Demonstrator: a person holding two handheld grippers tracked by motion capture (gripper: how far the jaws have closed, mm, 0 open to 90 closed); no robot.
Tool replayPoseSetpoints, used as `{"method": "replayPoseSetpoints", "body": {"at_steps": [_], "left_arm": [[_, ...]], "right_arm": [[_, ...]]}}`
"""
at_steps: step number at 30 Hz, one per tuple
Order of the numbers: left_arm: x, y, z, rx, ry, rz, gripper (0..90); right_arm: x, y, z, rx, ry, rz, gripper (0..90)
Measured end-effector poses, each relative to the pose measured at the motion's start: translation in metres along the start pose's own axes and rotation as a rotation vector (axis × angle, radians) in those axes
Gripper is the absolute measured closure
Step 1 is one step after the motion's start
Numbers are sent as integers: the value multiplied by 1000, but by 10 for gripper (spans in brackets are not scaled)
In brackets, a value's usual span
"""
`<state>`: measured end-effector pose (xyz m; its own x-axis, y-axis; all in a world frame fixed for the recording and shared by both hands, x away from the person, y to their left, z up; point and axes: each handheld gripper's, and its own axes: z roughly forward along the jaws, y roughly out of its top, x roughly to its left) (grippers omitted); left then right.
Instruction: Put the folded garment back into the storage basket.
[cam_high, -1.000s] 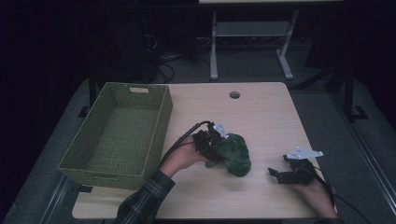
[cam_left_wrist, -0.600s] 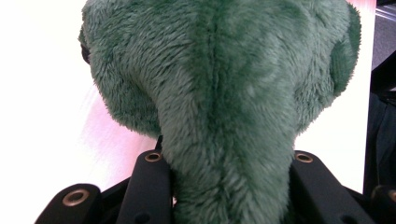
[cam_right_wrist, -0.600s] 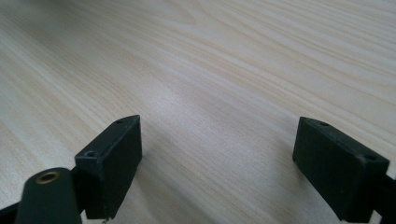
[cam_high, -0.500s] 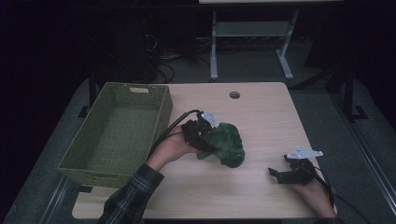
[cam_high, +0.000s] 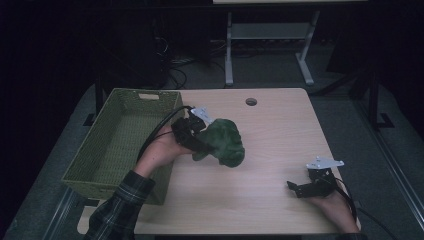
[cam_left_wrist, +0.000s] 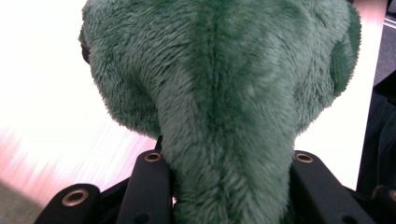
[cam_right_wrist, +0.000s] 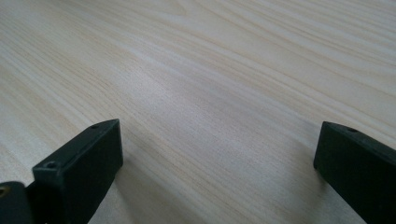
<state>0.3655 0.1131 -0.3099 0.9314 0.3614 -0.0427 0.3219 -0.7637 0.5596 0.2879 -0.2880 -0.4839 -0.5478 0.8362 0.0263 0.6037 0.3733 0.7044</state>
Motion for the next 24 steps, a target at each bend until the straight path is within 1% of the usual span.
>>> {"method": "replayPoseSetpoints", "body": {"at_steps": [5, 6, 7, 10, 11, 12, 13, 14, 15, 16, 17, 19, 22, 24], "left_arm": [[7, -8, -19, 6, 37, -23, 648], [10, -10, -27, 13, 54, -24, 648], [10, -10, -27, 13, 54, -24, 648], [14, -16, -40, 7, 77, -41, 648], [16, -19, -47, 3, 94, -50, 648], [17, -21, -51, -3, 101, -57, 649], [17, -21, -51, -3, 101, -57, 648], [19, -26, -60, -11, 117, -66, 648], [19, -26, -60, -11, 117, -66, 648], [22, -31, -69, -22, 129, -84, 648], [22, -31, -69, -22, 129, -84, 648], [25, -38, -77, -24, 150, -106, 648], [30, -49, -86, -12, 180, -128, 648], [34, -59, -92, -20, 196, -149, 648]], "right_arm": [[0, 0, 0, 1, 0, 2, 8], [0, 0, 0, 3, 1, 5, 8], [0, 0, 0, 3, 1, 5, 8], [0, 0, 0, 3, 1, 5, 8], [0, 0, 0, 3, 1, 5, 8], [0, 0, 0, 3, 1, 5, 8], [0, 0, 0, 3, 1, 5, 8], [0, 0, 0, 3, 1, 5, 8], [0, 0, 0, 3, 1, 5, 8], [0, 0, 0, 3, 1, 5, 8], [0, 0, 0, 3, 1, 5, 8], [0, 0, 0, 2, 1, 5, 8], [0, 0, 0, 3, 1, 5, 8], [0, 0, 0, 3, 1, 5, 8]]}}
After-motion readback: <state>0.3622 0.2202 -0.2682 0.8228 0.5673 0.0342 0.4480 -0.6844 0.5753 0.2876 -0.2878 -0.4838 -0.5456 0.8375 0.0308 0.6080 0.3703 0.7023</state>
